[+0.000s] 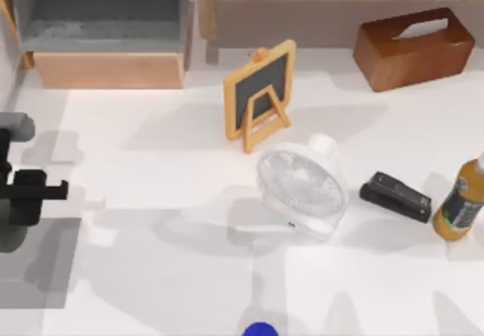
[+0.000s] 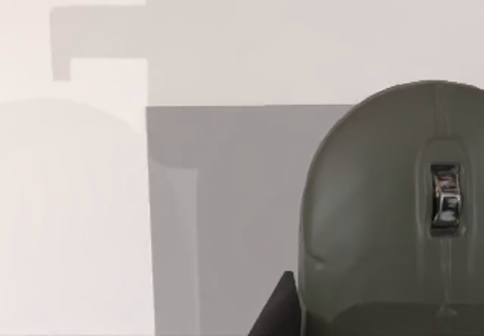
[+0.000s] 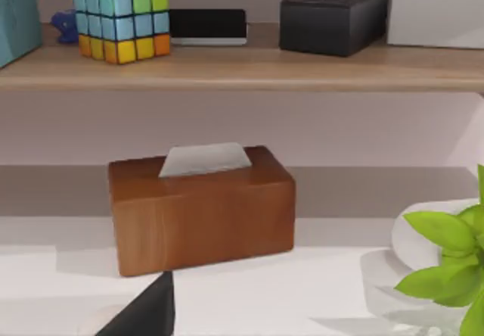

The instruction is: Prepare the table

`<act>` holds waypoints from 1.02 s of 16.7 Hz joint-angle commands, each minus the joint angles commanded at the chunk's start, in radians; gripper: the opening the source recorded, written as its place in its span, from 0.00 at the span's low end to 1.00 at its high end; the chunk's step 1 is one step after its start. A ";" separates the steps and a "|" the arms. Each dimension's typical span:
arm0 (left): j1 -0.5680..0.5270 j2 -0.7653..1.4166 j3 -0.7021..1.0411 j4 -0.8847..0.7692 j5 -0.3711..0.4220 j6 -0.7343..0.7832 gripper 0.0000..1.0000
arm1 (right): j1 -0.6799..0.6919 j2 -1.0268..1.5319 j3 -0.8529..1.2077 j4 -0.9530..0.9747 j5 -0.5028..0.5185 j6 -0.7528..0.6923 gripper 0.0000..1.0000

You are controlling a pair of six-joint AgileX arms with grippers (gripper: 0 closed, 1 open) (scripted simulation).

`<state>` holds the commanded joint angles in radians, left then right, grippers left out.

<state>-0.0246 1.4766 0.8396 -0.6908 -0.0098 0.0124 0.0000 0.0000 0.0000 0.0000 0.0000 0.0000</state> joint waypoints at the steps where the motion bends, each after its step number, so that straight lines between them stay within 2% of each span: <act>1: 0.000 0.000 0.001 0.003 0.000 0.000 0.00 | 0.000 0.000 0.000 0.000 0.000 0.000 1.00; 17: -0.001 0.071 -0.068 0.001 0.002 0.000 0.00 | 0.000 0.000 0.000 0.000 0.000 0.000 1.00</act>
<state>-0.0255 1.5481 0.7720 -0.6901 -0.0083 0.0122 0.0000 0.0000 0.0000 0.0000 0.0000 0.0000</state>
